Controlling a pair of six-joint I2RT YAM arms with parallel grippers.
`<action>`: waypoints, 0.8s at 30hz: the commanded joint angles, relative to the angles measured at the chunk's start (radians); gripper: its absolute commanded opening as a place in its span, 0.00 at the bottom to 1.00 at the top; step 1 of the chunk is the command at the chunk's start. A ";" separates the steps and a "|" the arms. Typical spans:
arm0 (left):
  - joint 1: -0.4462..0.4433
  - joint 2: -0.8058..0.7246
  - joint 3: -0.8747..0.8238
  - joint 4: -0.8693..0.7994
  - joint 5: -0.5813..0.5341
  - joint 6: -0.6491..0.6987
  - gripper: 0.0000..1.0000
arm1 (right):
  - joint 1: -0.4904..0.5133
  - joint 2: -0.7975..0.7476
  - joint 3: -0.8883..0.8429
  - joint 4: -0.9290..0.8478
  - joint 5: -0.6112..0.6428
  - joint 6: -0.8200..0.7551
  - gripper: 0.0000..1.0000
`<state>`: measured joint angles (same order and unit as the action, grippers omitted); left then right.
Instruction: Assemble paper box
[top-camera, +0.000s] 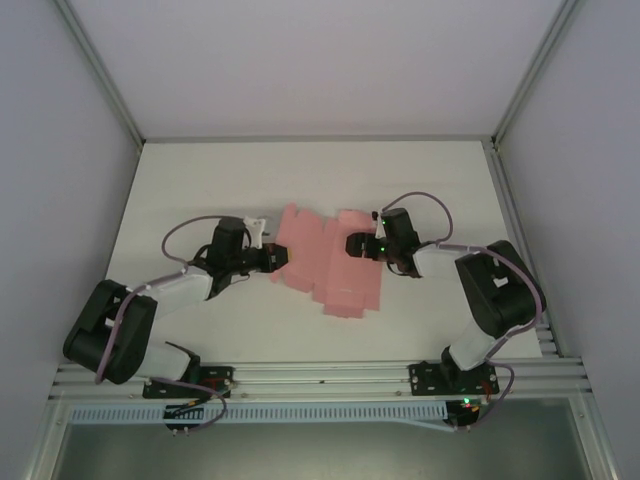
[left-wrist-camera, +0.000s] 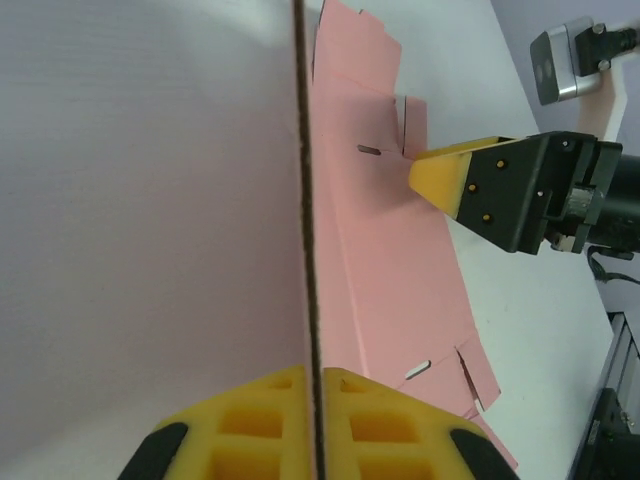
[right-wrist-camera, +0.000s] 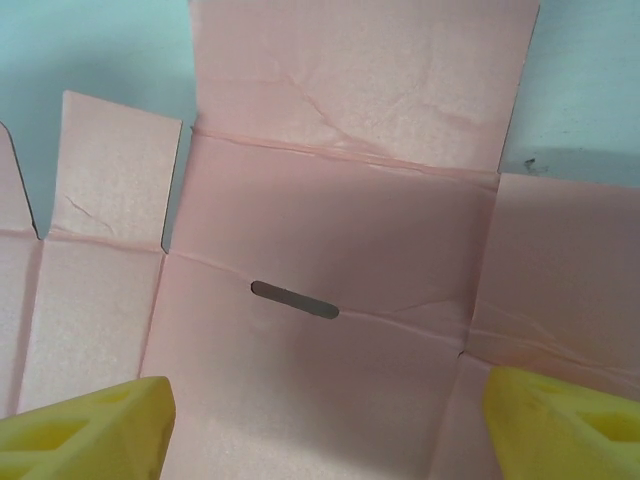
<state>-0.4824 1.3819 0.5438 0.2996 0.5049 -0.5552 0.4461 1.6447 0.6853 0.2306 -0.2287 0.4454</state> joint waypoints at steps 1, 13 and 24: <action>-0.011 -0.067 0.040 -0.074 -0.067 0.095 0.00 | 0.011 0.005 -0.043 -0.243 0.012 -0.012 0.83; -0.026 -0.360 0.091 -0.016 -0.058 0.214 0.00 | -0.040 -0.528 0.023 -0.345 0.145 -0.105 1.00; -0.029 -0.532 0.162 0.081 0.071 0.212 0.00 | -0.313 -0.887 -0.140 -0.127 -0.269 0.084 1.00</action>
<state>-0.5079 0.8856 0.6659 0.3069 0.5095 -0.3538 0.1856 0.7425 0.5953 0.0082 -0.2958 0.4381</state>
